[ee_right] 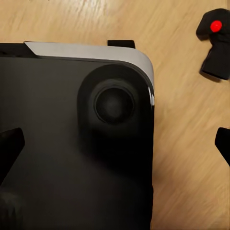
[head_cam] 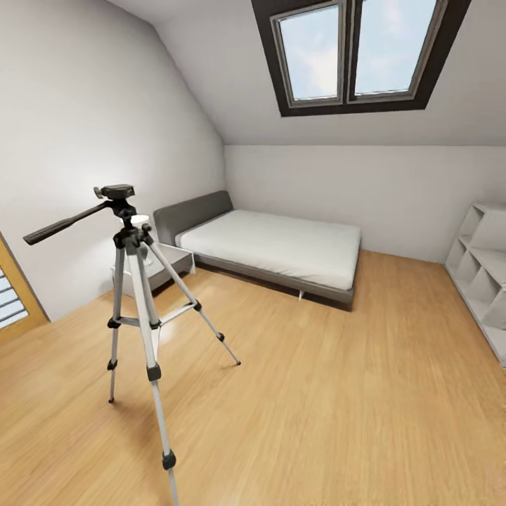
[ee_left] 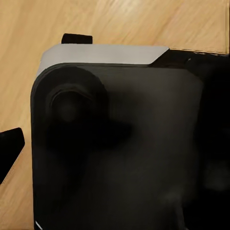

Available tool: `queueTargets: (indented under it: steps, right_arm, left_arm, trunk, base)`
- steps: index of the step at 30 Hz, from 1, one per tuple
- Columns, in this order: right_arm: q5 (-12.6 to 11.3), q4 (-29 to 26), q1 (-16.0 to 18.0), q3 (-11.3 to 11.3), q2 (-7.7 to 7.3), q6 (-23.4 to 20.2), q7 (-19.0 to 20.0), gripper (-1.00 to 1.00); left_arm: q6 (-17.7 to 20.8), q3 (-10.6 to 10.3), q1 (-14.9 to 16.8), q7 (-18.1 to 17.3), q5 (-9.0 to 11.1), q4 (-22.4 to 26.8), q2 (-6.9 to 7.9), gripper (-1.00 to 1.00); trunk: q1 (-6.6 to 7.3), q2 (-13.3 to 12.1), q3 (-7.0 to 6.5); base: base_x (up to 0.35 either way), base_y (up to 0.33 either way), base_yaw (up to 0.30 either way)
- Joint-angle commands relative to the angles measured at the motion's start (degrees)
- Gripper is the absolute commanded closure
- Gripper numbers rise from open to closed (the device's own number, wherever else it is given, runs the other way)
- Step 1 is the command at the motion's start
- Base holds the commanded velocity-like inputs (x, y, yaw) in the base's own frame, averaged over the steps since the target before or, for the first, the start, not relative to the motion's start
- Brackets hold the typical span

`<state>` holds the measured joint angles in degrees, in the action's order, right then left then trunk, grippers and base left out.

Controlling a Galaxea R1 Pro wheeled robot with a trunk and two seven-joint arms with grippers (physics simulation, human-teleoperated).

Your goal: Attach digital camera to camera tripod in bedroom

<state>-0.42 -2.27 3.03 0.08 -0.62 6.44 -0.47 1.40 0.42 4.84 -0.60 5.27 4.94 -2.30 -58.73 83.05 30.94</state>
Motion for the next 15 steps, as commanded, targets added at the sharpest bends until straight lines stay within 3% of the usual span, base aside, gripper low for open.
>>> queueTargets:
  steps: [1,7,10,15]
  right_arm:
    - [0.0,0.1,0.0,0.0,0.00,0.2,0.0,-1.00]
    - [-0.1,0.0,0.3,-0.1,-0.01,-0.1,-0.1,-1.00]
    - [-0.1,-0.3,1.6,-0.1,0.00,-0.5,-0.1,-1.00]
    - [-0.2,-0.7,6.5,0.0,0.04,-3.0,-0.2,-1.00]
  left_arm:
    - [0.2,0.0,0.0,-0.1,0.6,0.1,0.00,-1.00]
    - [5.1,0.7,3.7,0.0,4.5,0.1,0.05,-1.00]
    - [8.6,0.8,7.2,0.1,7.1,0.1,0.02,-1.00]
    - [13.1,0.9,12.6,0.1,11.4,0.1,-0.12,-1.00]
  trunk:
    - [0.00,0.0,0.06]
    - [0.00,0.0,0.05]
    - [0.00,0.0,0.05]
    - [0.00,0.0,0.05]
  base:
    - [0.000,0.000,-0.273]
    - [0.000,0.000,-0.273]
    - [0.000,0.000,-0.273]
    - [0.000,0.000,-0.265]
